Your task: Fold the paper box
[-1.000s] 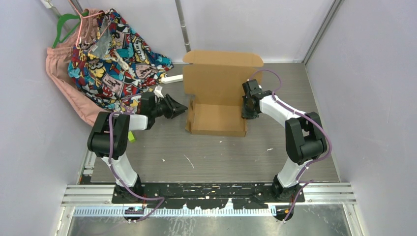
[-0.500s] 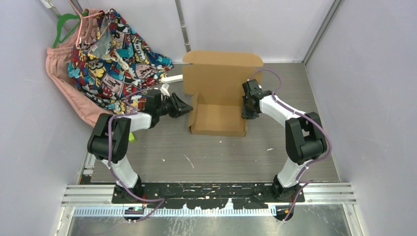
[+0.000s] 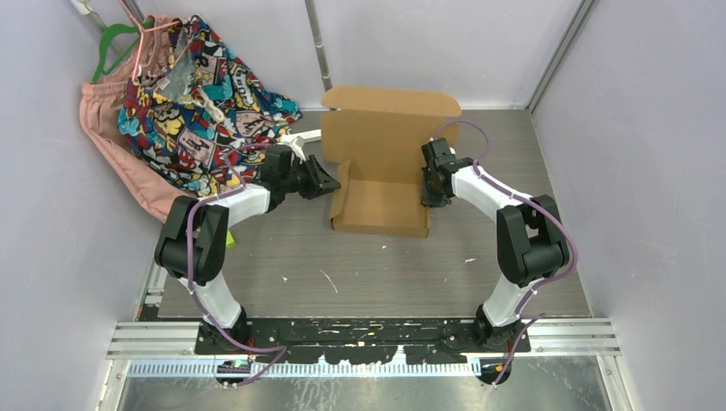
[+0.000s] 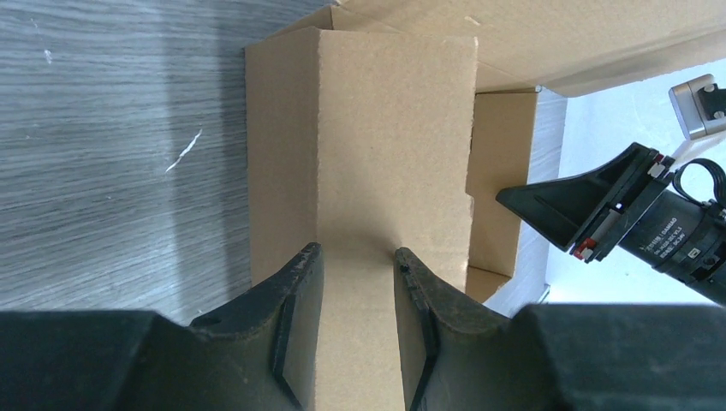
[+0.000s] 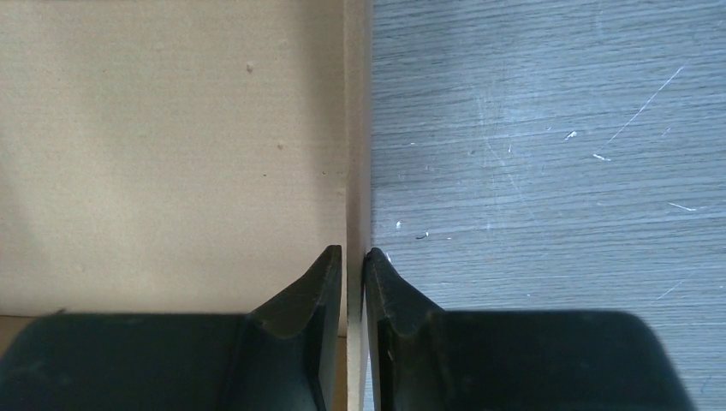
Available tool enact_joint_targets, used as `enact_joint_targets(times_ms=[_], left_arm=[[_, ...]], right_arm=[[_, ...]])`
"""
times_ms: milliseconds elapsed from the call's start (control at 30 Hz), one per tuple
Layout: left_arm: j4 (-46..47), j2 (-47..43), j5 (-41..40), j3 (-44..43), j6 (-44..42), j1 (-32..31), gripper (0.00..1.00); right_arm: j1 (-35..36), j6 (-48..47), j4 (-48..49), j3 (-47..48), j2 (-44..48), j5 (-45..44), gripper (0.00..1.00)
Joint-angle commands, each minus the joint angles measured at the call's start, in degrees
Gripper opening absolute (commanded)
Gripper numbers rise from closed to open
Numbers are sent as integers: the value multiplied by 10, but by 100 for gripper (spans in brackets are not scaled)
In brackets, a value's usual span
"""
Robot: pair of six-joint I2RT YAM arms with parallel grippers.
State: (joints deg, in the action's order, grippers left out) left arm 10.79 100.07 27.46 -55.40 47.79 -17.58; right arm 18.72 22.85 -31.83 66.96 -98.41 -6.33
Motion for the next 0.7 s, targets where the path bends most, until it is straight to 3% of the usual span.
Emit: enact_joint_targets(times_ms=[0,667], left_arm=[[-79,2,-41,-51,-49,-18,37],[-259,13,-193,-126,-148,-88,37]], right_arm=[[7,-9,9,1,1,-21,22],[9,-12,13,-4,-1,-21,22]])
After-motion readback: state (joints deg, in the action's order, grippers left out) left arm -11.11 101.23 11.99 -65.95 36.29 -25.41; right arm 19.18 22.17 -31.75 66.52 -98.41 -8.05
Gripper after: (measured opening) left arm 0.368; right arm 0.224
